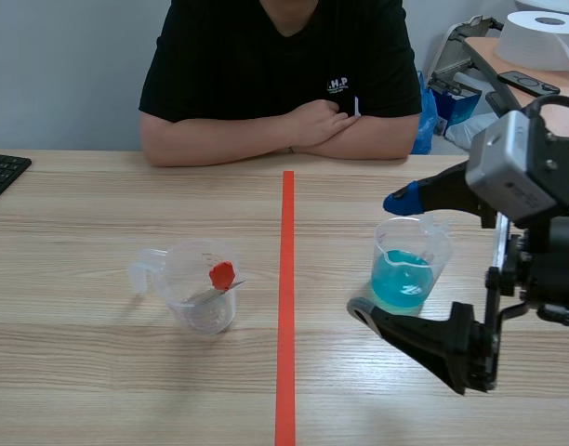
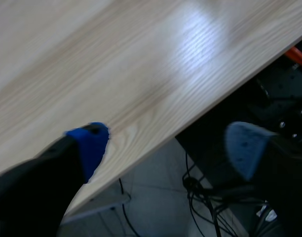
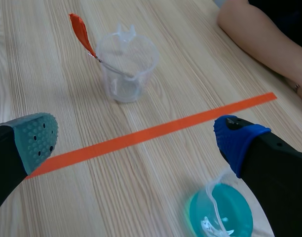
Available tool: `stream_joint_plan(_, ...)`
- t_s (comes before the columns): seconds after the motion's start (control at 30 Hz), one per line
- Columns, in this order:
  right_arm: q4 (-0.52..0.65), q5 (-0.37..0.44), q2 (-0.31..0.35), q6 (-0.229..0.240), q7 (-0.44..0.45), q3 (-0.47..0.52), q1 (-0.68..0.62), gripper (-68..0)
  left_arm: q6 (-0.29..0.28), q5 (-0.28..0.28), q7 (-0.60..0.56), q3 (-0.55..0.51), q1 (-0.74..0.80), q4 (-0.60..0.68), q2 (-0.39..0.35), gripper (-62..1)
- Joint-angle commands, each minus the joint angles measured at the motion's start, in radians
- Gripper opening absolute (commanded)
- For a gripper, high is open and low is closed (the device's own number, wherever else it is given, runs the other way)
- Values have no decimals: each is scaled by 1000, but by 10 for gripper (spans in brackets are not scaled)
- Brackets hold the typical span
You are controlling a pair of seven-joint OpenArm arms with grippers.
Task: Do the redox reaction experiment.
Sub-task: 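Lift the metal plate out of the left beaker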
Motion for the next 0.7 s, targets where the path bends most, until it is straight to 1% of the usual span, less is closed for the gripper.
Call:
stream_joint_plan(0.0,2,-3,-23,-2,17,-24,51,4,1,26,-17,1,6,9,-3,-331)
stream_joint_plan(0.03,-11,-17,-39,-2,18,-52,80,4,2,43,-18,1,5,-8,-3,-396)
stream_joint_plan(0.07,-24,-35,-56,-3,18,-79,106,4,1,60,-18,1,2,-22,-3,-447)
stream_joint_plan(0.1,-38,-55,-76,-3,19,-109,135,4,1,70,-18,1,0,-36,-3,-485)
stream_joint_plan(0.17,-64,-88,-112,-3,20,-160,181,4,-2,98,-19,1,-7,-61,-2,-519)
stream_joint_plan(0.27,-100,-148,-170,-3,21,-233,238,4,-2,116,-25,1,-28,-100,11,-524)
stream_joint_plan(0.37,-138,-203,-225,-8,21,-300,293,4,-3,159,-28,1,-71,-149,34,-524)
stream_joint_plan(0.5,-187,-248,-279,-11,35,-362,354,-2,-6,242,-29,1,-135,-210,70,-524)
stream_joint_plan(0.6,-227,-274,-311,-15,35,-397,395,-30,-6,304,-28,1,-182,-251,98,-524)
stream_joint_plan(0.67,-252,-285,-328,-26,40,-418,417,-60,-6,343,-27,1,-209,-276,115,-524)
